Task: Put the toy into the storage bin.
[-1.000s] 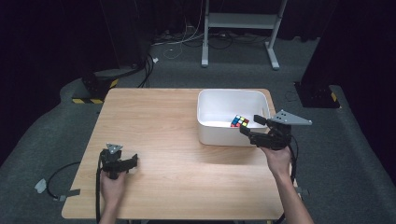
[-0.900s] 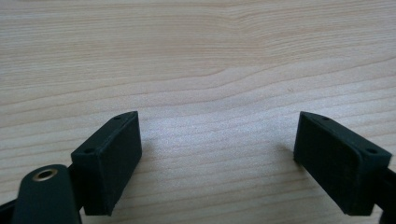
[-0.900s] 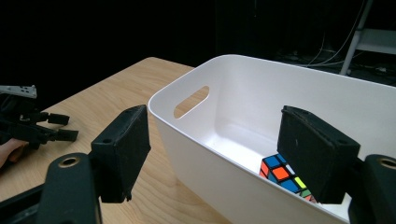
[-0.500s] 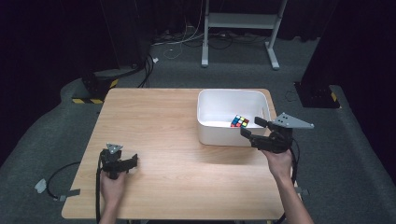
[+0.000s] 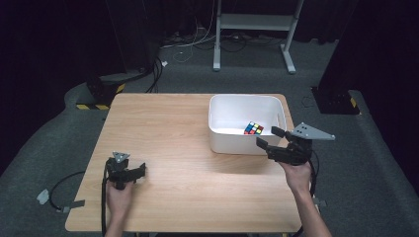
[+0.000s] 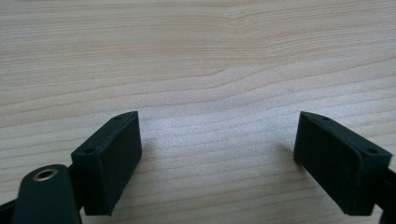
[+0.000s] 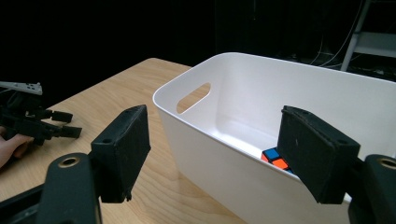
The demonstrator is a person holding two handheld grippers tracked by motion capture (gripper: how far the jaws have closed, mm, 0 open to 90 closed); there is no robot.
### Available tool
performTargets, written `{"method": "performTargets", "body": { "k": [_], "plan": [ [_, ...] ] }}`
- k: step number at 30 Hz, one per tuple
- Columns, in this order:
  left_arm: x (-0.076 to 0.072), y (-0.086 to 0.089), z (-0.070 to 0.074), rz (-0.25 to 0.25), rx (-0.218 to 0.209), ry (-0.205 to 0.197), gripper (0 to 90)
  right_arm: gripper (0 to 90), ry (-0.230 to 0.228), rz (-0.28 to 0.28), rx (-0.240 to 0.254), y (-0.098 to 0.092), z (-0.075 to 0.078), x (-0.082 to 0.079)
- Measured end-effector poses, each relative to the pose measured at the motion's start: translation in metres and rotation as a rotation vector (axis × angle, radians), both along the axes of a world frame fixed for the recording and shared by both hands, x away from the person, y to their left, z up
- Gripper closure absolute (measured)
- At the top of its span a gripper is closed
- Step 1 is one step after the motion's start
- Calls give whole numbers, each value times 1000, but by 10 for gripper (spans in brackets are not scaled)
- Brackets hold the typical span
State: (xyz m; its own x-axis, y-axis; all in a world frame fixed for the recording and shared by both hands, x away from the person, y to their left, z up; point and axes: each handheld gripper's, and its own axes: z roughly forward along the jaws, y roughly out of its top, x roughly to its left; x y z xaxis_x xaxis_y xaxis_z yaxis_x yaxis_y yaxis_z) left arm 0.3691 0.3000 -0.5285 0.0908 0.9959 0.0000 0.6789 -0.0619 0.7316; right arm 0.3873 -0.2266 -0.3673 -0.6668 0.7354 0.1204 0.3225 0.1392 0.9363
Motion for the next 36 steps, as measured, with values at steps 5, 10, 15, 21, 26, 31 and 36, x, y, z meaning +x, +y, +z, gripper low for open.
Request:
{"method": "performTargets", "body": {
  "k": [5,10,15,21,26,31,36],
  "plan": [
    [0,0,0,0,0,0,153,250,3,4,4,-1,-3,-4],
    [0,0,0,1,1,0,153,251,2,6,8,-1,-4,-6],
    [0,0,0,1,1,0,153,251,4,9,8,0,-7,-9],
    [0,0,0,1,-1,0,153,253,4,7,15,-2,-9,-13],
    [0,0,0,1,-1,0,153,253,9,4,10,-2,-13,-15],
    [0,0,0,1,0,1,153,253,12,1,13,-3,-16,-18],
    [0,0,0,1,0,1,153,254,15,1,12,-4,-19,-21]
  ]
}}
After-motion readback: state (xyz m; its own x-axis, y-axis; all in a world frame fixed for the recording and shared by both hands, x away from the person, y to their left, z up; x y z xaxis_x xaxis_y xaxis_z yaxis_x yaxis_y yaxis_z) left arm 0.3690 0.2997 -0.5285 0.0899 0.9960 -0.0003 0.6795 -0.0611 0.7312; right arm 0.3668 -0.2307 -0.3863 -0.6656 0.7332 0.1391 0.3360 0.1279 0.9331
